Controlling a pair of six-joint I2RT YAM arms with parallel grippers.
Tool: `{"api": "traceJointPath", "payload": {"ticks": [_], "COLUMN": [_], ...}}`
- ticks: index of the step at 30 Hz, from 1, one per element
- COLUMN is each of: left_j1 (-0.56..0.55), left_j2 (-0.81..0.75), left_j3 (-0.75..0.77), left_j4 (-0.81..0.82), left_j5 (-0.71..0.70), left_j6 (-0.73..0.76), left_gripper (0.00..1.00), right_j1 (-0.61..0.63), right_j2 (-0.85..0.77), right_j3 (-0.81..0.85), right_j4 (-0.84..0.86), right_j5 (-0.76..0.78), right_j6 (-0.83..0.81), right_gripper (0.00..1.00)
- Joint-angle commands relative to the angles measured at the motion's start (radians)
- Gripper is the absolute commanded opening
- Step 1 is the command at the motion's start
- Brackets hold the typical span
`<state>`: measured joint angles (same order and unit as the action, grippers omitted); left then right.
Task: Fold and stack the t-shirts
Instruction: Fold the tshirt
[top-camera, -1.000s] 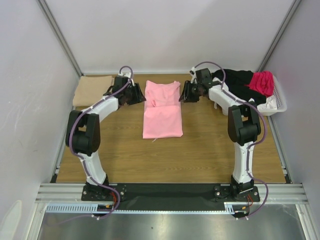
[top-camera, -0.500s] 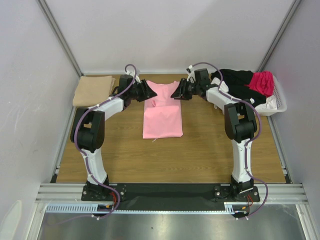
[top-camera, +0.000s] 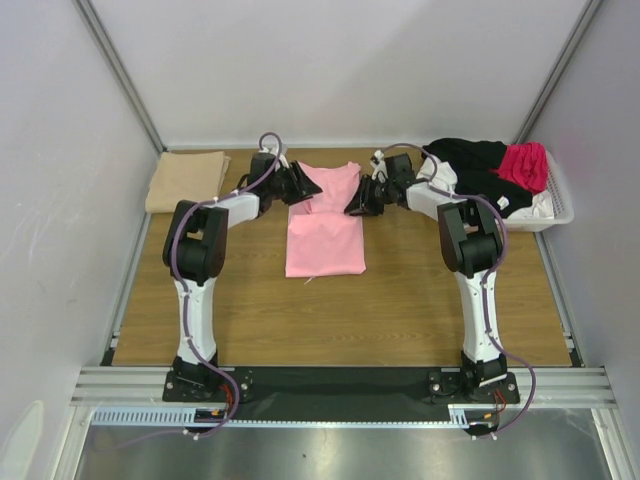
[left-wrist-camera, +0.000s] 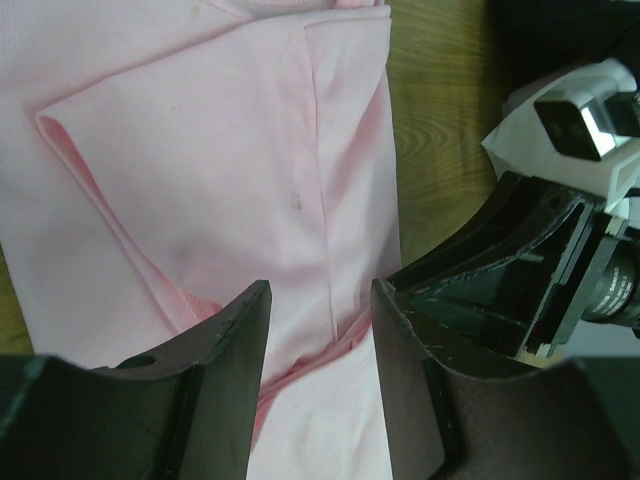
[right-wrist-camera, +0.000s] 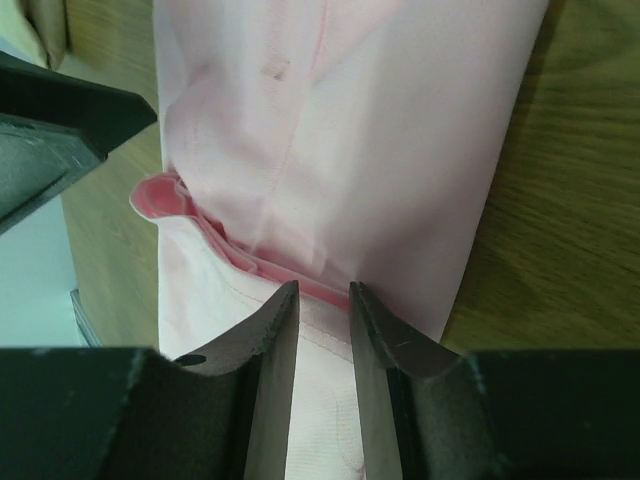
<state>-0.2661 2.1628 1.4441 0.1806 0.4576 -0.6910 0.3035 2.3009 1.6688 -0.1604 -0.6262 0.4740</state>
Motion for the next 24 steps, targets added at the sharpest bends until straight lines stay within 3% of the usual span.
{"api": "traceJointPath", "payload": {"ticks": [1,5,17,24], "left_j1": [-0.008,-0.010,-0.012,-0.002], "left_j2": [0.028,0.071,0.058,0.066], "left_j3": [0.070,0.114,0.048,0.160], "left_j4": [0.050,-0.003,-0.158,-0.271], "left_j5": [0.026,0.030,0.062,-0.007], "left_j6": [-0.036,-0.016,0.117,0.223], "left_gripper": [0.50,0.50,0.49,0.50], "right_j1": [-0.007,-0.017,-0.030,-0.035], "right_j2": [0.008,0.012,0.034,0.040], "right_j3": [0.052,0.060,0.078,0.118], "right_j4": [0.002,-0.010,-0.019,-0.039], "right_j5": [0.014,0.022,0.029,0.026], "right_j6": [-0.026,-0.023,-0.008,-0.011], "right_gripper": [0.32,0.32,0.32,0.32]}}
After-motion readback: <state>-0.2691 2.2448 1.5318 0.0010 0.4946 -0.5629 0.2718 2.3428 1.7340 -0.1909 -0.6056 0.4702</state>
